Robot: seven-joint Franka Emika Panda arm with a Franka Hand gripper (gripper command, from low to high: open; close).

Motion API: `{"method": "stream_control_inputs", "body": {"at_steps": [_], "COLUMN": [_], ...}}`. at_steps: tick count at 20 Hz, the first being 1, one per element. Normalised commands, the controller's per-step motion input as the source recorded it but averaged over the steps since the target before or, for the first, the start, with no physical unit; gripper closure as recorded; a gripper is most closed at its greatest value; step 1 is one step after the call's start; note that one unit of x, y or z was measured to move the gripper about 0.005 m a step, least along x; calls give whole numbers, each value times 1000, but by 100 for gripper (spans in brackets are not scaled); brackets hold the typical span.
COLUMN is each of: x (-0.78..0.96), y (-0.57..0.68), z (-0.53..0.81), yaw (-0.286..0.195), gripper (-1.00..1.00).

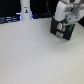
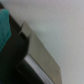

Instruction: Open the kcup holder, insert the kcup into the holder, and close the kcup holder

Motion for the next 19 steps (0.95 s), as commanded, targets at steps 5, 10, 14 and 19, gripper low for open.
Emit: {"method": "stream_control_inputs", "body": {"at_steps": [5, 10, 14, 19], "x": [-760, -140, 39, 89], "y": [450, 249, 111, 14], "z": [7, 565, 821, 315], "yaw": [73, 47, 8, -19], "gripper": [-100, -100, -100, -100]}}
